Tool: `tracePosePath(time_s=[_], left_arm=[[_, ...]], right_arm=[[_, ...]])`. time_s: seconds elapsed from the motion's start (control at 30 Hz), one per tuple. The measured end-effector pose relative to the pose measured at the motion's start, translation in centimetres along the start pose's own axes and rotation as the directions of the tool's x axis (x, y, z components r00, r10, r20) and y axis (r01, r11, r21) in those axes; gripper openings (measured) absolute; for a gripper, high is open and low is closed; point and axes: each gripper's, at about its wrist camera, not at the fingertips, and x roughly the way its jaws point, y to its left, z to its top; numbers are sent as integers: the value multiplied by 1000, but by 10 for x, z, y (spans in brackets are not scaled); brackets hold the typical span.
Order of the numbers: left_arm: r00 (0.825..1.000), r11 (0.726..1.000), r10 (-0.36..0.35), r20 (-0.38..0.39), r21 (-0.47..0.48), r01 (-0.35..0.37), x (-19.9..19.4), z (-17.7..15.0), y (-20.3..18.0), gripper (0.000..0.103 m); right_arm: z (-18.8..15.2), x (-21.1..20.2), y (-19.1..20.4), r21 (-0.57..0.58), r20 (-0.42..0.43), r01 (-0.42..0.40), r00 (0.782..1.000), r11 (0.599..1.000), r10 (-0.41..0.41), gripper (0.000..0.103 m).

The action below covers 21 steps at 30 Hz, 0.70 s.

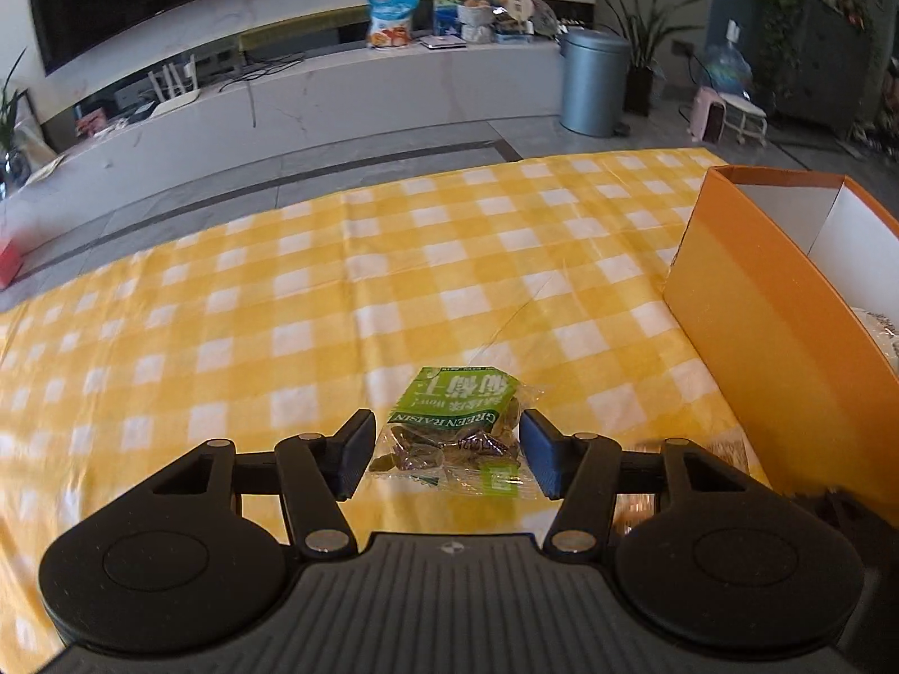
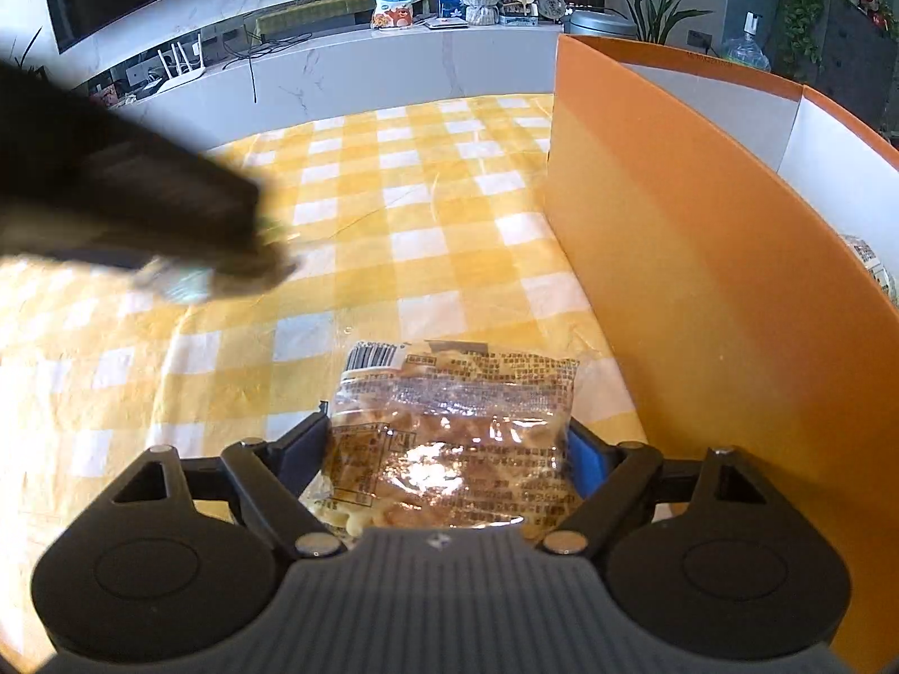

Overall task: Organize snacks
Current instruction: 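Grasp the green raisin packet with the left gripper while the right holds the waffle bag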

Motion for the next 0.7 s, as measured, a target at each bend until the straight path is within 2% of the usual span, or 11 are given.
tracePosePath(time_s=[0.13, 0.17, 0.2, 0.3, 0.37, 0.43, 0.47, 0.5, 0.6, 0.7], left_arm=[[999, 993, -35, 2, -113, 35, -9, -19, 16, 65], [1000, 991, -24, 12, -134, 25, -11, -22, 19, 48], [1000, 989, -7, 18, -148, 10, -13, -25, 23, 39], [999, 982, 15, 48, -188, -6, -19, -38, 34, 39], [1000, 982, 2, 30, -191, 4, -15, -42, 38, 39], [1000, 978, -11, 8, -207, 12, -10, -45, 43, 39], [1000, 977, -20, 1, -213, 20, -9, -45, 46, 44], [999, 977, -34, 0, -212, 33, -10, -46, 48, 54], [997, 989, -63, 38, -132, 68, -17, -47, 46, 76], [995, 994, -97, 24, -46, 98, -18, -50, 37, 82]], right_arm=[[-2, -1, 1, 2, 8, 0, 1000, 1000, 0, 82], [-3, -1, 2, 0, 11, 0, 1000, 1000, 0, 82], [-3, -1, 2, -3, 12, 1, 1000, 1000, -1, 82], [-4, -3, 2, -7, 10, 1, 1000, 1000, 0, 85], [-3, -1, 4, -18, -2, -5, 1000, 1000, 5, 94], [-4, 2, 9, -52, -15, 5, 1000, 999, -6, 96], [-5, 2, 12, -71, -15, 16, 1000, 997, -17, 97], [-6, 2, 13, -74, -8, 20, 1000, 997, -20, 97], [-5, 4, 12, -69, -14, 13, 1000, 998, -14, 100], [-5, 4, 12, -67, -7, 14, 1000, 998, -15, 100]])
